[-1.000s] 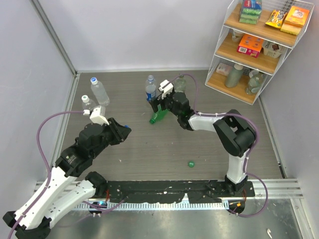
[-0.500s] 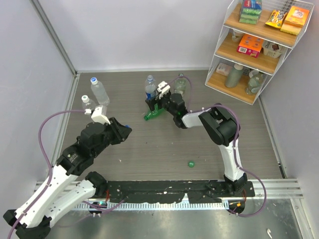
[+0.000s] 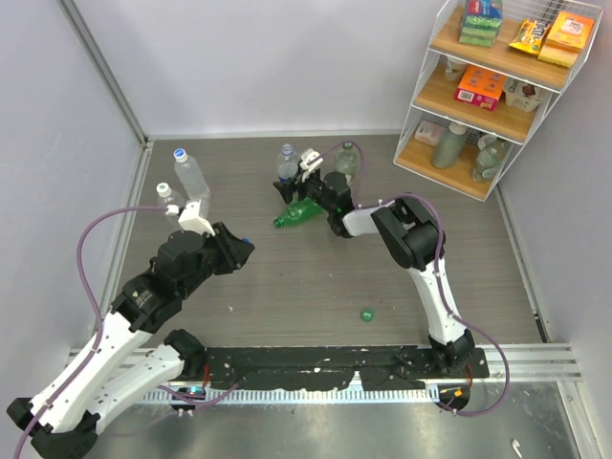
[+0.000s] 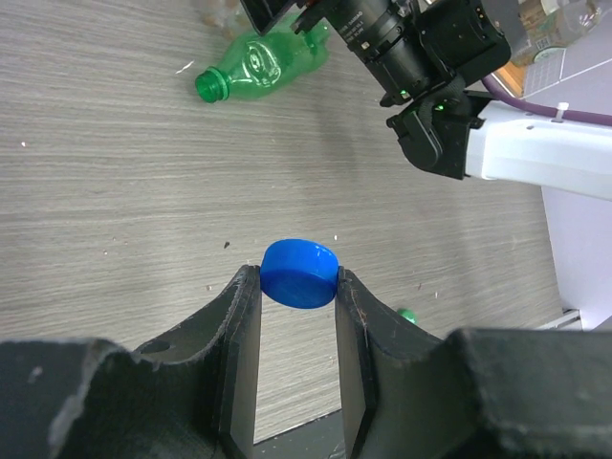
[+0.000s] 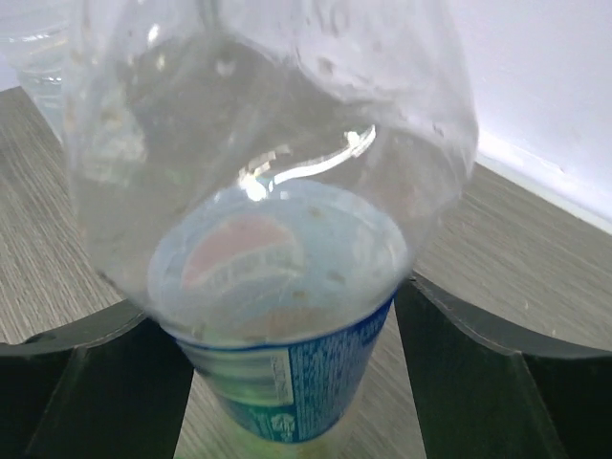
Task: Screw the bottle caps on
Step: Pick up the plastic bottle at the center of the board.
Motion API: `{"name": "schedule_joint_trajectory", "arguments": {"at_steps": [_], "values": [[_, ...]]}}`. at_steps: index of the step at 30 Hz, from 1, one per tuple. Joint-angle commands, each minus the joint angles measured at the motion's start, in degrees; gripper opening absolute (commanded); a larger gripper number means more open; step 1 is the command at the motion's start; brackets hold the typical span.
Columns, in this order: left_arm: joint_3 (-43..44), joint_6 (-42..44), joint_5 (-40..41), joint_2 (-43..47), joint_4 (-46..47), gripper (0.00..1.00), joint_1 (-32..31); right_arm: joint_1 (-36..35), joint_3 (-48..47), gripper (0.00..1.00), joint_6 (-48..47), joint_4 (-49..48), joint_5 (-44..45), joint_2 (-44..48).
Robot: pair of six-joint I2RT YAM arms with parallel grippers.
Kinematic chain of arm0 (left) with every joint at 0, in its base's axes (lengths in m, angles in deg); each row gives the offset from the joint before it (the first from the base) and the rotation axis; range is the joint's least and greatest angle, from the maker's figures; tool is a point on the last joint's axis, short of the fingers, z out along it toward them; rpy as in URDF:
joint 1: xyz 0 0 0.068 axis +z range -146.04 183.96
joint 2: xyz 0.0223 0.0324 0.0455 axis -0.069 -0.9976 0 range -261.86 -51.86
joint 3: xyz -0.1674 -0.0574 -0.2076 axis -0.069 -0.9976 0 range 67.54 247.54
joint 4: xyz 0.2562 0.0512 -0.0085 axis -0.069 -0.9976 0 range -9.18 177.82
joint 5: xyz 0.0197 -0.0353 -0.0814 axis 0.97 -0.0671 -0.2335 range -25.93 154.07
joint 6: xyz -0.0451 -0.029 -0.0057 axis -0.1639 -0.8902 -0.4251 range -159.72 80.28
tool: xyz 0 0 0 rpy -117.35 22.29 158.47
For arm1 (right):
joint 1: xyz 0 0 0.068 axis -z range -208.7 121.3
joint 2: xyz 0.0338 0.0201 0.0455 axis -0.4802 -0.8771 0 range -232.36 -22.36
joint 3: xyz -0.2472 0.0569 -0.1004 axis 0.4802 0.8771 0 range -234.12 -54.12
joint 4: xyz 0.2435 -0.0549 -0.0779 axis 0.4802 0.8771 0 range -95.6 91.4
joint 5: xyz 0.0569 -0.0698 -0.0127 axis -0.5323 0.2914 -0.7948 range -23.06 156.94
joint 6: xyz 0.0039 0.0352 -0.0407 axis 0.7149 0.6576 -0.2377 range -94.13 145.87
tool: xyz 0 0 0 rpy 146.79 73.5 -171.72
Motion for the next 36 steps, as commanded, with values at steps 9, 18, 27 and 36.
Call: {"name": "schedule_joint_trajectory", "arguments": {"at_steps": [9, 18, 27, 36], "values": [[3.31, 1.47, -1.75, 0.15, 3.32, 0.20, -0.14, 1.90, -5.96, 0.36, -3.00, -0.28, -12.27, 4.70], [4.28, 0.50, -9.04, -2.67, 6.84, 0.18, -0.23, 1.90, 10.82, 0.30, -8.64, 9.62, -10.44, 26.50], [9.63, 0.94, -19.15, -6.53, 9.48, 0.19, -0.14, -8.45, 17.24, 0.22, -12.24, 65.51, 5.27, 46.98], [18.51, 7.88, -20.12, -12.77, 2.45, 0.21, -0.06, -11.46, 26.12, 0.11, -17.77, 73.99, 10.06, 61.83]]}}
